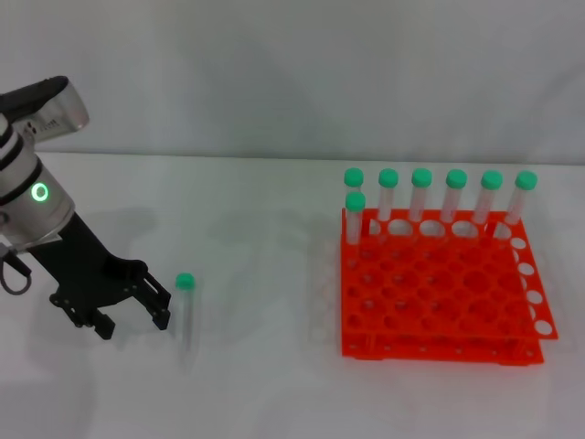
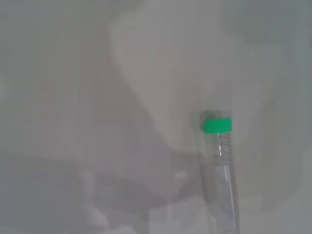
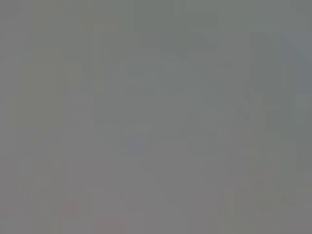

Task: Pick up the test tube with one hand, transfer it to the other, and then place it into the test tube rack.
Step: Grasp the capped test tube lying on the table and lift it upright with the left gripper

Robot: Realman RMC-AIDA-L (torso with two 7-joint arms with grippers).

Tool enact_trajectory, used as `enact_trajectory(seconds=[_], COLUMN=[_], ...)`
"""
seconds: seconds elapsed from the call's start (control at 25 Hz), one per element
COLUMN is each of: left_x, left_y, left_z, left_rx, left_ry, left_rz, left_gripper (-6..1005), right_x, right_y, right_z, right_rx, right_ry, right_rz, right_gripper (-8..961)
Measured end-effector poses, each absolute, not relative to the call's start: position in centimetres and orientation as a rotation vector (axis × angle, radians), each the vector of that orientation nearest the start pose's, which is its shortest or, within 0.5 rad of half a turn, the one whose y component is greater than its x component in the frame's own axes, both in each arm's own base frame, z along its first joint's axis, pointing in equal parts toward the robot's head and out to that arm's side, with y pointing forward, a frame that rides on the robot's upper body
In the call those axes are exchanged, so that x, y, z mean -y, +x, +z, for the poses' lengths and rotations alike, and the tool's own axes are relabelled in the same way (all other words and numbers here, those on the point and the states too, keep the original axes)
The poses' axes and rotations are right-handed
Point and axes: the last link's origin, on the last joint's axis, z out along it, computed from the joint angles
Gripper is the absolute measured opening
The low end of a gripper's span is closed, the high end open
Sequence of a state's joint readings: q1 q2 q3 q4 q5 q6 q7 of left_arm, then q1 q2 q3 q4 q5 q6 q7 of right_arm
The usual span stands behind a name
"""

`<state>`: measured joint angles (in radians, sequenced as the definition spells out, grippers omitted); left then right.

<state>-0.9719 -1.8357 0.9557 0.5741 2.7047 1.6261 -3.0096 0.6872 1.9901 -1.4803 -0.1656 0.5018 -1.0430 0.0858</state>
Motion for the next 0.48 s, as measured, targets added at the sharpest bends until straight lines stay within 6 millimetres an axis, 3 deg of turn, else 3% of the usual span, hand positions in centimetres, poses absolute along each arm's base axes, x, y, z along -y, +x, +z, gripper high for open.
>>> enact_trajectory(seconds=[0.32,0.36,0.48], left_x=[-40.5,-40.5,-40.6], left_y=[-23.7,-23.7,-23.8], left_z=[5.4,5.3,5.1], left_rx=[-2.451,-2.451,-2.452], left_ry=[2.346,2.349,2.355], left_rz=[-0.614,-0.611,-0.605], left_gripper=[827,612,601], right_x=[-43.3,-43.3,-43.3], right_y=[29.4,29.5,29.5], right_z=[9.8,9.7,9.7], right_rx=[-0.452,-0.453,-0.454], right_ry=[-1.228,-1.228,-1.227], right_rz=[0.755,0.755,0.754], right_gripper=[820,819,819])
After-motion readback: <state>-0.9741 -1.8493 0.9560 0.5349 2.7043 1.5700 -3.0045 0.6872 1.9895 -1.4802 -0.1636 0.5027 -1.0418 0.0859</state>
